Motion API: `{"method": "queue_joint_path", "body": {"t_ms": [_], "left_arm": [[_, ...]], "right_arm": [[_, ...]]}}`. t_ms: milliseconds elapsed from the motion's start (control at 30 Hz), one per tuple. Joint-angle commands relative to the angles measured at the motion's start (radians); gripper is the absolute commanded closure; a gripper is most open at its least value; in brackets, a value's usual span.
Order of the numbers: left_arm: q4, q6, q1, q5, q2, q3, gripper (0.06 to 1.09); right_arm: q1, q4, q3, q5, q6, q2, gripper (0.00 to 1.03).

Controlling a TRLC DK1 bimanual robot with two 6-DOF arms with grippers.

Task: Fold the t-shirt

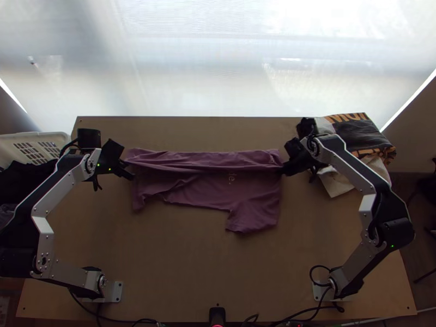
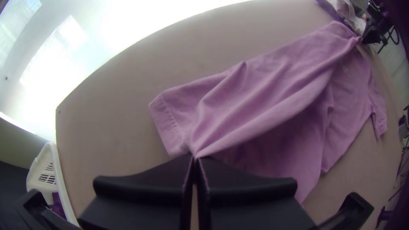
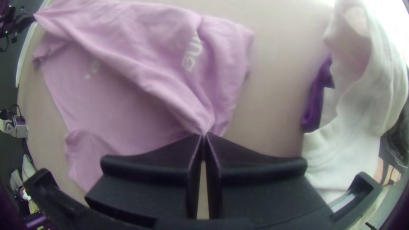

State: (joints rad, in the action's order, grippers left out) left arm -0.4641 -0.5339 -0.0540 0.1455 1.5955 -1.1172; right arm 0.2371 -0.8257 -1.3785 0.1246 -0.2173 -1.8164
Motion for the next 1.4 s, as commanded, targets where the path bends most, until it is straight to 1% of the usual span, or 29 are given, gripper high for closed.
{"method": "queue_joint_path", "body": {"t_ms": [0, 133, 233, 267, 300, 333, 367, 400, 433, 467, 500, 533, 567, 600, 667, 767, 833, 933, 967, 1033, 1067, 1133, 1167, 1267, 1333, 1367], "left_arm": [[0.010, -0.006, 0.023, 0.002, 0.009, 0.039, 1.05], [0.038, -0.012, 0.028, 0.000, 0.064, 0.036, 1.05], [0.038, -0.011, 0.026, 0.000, 0.096, 0.030, 1.05], [0.036, -0.009, 0.028, 0.000, 0.100, 0.031, 1.04], [0.033, -0.005, 0.028, -0.003, 0.100, 0.033, 1.00], [0.027, -0.001, 0.028, -0.007, 0.098, 0.036, 0.91], [0.015, -0.003, 0.028, -0.015, 0.092, 0.039, 0.62], [0.013, -0.003, 0.025, -0.021, 0.083, 0.050, 0.20], [0.015, -0.006, 0.017, -0.020, 0.067, 0.062, 0.10], [0.018, -0.009, 0.014, -0.020, 0.052, 0.076, 0.10], [0.025, -0.008, 0.006, -0.020, 0.037, 0.086, 0.10], [0.028, -0.006, 0.002, -0.018, 0.020, 0.096, 0.10], [0.028, -0.003, -0.006, -0.018, 0.003, 0.100, 0.10], [0.024, 0.005, -0.021, -0.017, -0.020, 0.099, 0.10], [0.007, 0.020, -0.055, -0.007, -0.081, 0.092, 0.10], [-0.013, 0.014, -0.122, 0.022, -0.186, 0.092, 0.10], [-0.059, -0.040, -0.147, 0.045, -0.239, 0.094, 0.10], [-0.122, -0.106, -0.135, 0.046, -0.362, 0.125, 0.10], [-0.127, -0.129, -0.112, 0.046, -0.428, 0.160, 0.10], [-0.125, -0.219, -0.024, 0.040, -0.588, 0.272, 0.10], [-0.107, -0.262, 0.023, 0.019, -0.663, 0.333, 0.10], [-0.077, -0.291, 0.109, -0.009, -0.787, 0.431, 0.11], [-0.093, -0.310, 0.143, -0.023, -0.825, 0.462, 0.11], [-0.188, -0.373, 0.200, -0.030, -0.914, 0.520, 0.11], [-0.200, -0.405, 0.243, -0.037, -0.987, 0.566, 0.11], [-0.194, -0.442, 0.263, -0.053, -1.020, 0.596, 0.11]], "right_arm": [[0.077, 0.016, 0.038, 0.021, 0.009, -0.003, 1.00], [0.122, 0.040, 0.042, 0.020, 0.001, -0.012, 1.00], [0.125, 0.046, 0.042, 0.020, -0.005, -0.034, 1.00], [0.119, 0.046, 0.042, 0.020, -0.004, -0.041, 1.00], [0.110, 0.046, 0.045, 0.020, -0.005, -0.047, 0.99], [0.097, 0.046, 0.049, 0.020, -0.004, -0.049, 0.94], [0.085, 0.043, 0.056, 0.020, -0.004, -0.050, 0.84], [0.071, 0.036, 0.064, 0.021, -0.004, -0.049, 0.75], [0.061, 0.030, 0.075, 0.021, -0.004, -0.040, 0.62], [0.048, 0.023, 0.087, 0.020, -0.004, -0.026, 0.48], [0.044, 0.017, 0.096, 0.020, -0.004, -0.012, 0.35], [0.039, 0.003, 0.102, 0.020, -0.005, 0.005, 0.25], [0.034, -0.015, 0.105, 0.020, -0.004, 0.020, 0.17], [0.033, -0.033, 0.107, 0.020, -0.004, 0.039, 0.12], [0.025, -0.056, 0.122, 0.020, -0.010, 0.088, 0.05], [0.011, -0.067, 0.160, 0.020, -0.036, 0.167, 0.05], [-0.005, -0.095, 0.177, 0.020, -0.050, 0.212, 0.05], [0.001, -0.133, 0.210, 0.021, -0.044, 0.296, 0.05], [0.028, -0.142, 0.230, 0.021, -0.044, 0.327, 0.05], [0.125, -0.141, 0.292, 0.012, -0.048, 0.397, 0.05], [0.176, -0.141, 0.325, -0.026, -0.059, 0.428, 0.05], [0.301, -0.138, 0.374, -0.155, -0.059, 0.493, 0.05], [0.349, -0.136, 0.398, -0.181, -0.063, 0.520, 0.05], [0.442, -0.142, 0.475, -0.198, -0.076, 0.568, 0.05], [0.478, -0.142, 0.524, -0.212, -0.076, 0.605, 0.05], [0.488, -0.142, 0.539, -0.226, -0.074, 0.618, 0.05]]}}
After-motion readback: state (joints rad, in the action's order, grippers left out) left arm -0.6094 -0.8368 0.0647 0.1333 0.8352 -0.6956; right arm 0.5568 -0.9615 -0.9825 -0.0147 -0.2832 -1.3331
